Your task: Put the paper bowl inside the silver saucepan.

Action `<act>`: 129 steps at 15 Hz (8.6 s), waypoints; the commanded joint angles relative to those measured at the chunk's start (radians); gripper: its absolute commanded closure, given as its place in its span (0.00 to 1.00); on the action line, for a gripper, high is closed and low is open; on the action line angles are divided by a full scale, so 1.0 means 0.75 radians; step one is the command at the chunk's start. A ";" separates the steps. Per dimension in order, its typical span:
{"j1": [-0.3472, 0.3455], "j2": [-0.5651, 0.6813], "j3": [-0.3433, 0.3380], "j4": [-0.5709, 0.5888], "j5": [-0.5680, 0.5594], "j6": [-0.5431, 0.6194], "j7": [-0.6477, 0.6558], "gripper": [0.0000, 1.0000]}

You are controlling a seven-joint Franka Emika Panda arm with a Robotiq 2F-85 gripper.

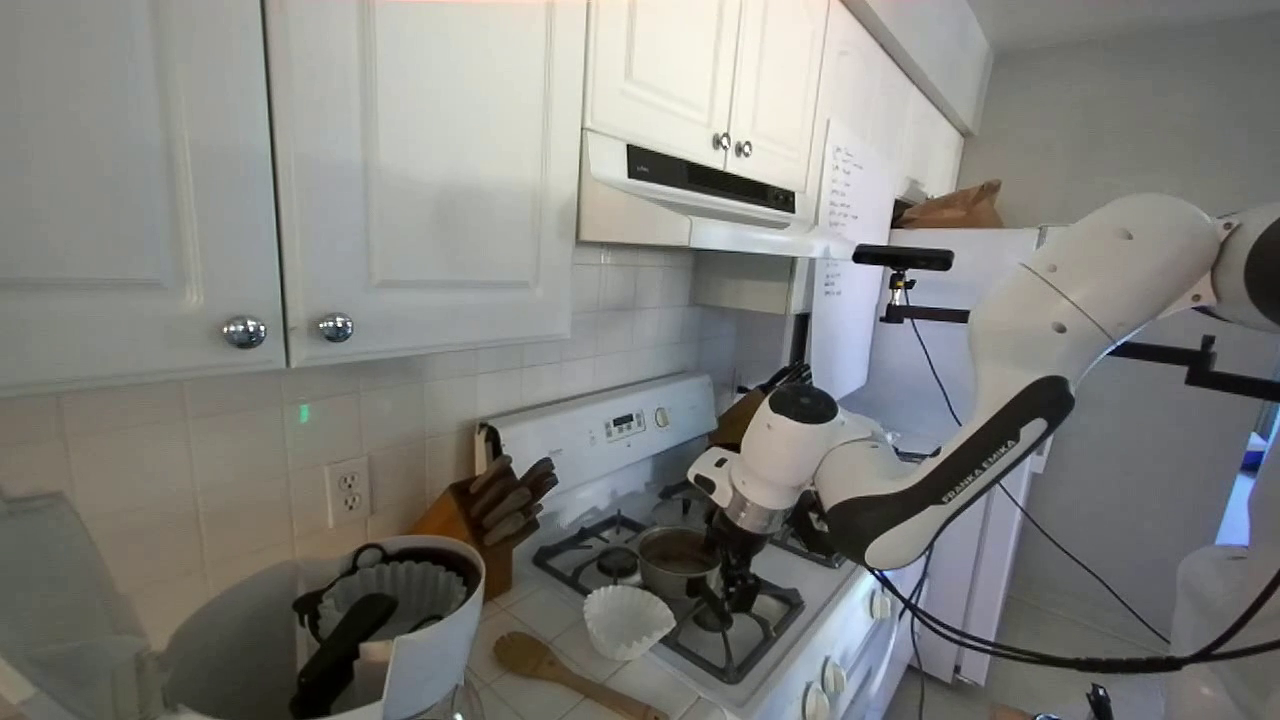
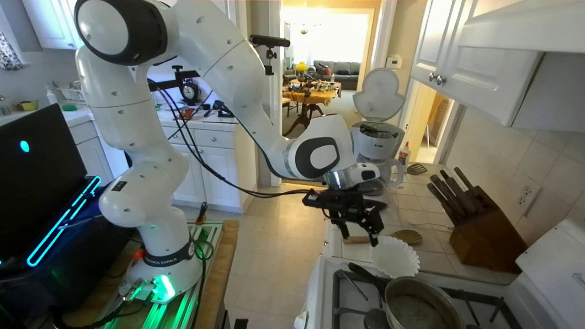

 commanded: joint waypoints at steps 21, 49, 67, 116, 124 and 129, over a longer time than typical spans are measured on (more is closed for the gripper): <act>0.110 0.591 0.025 0.437 0.162 0.132 -0.375 0.39; 0.392 0.270 -0.094 0.467 -0.631 -0.468 0.596 1.00; 0.280 0.183 0.063 0.440 -0.611 -0.940 0.779 1.00; 0.132 0.612 -0.054 0.789 -0.618 -0.867 0.624 1.00; 0.154 0.677 -0.045 0.831 -0.598 -0.779 0.678 1.00; 0.148 0.694 -0.050 0.825 -0.595 -0.707 0.681 1.00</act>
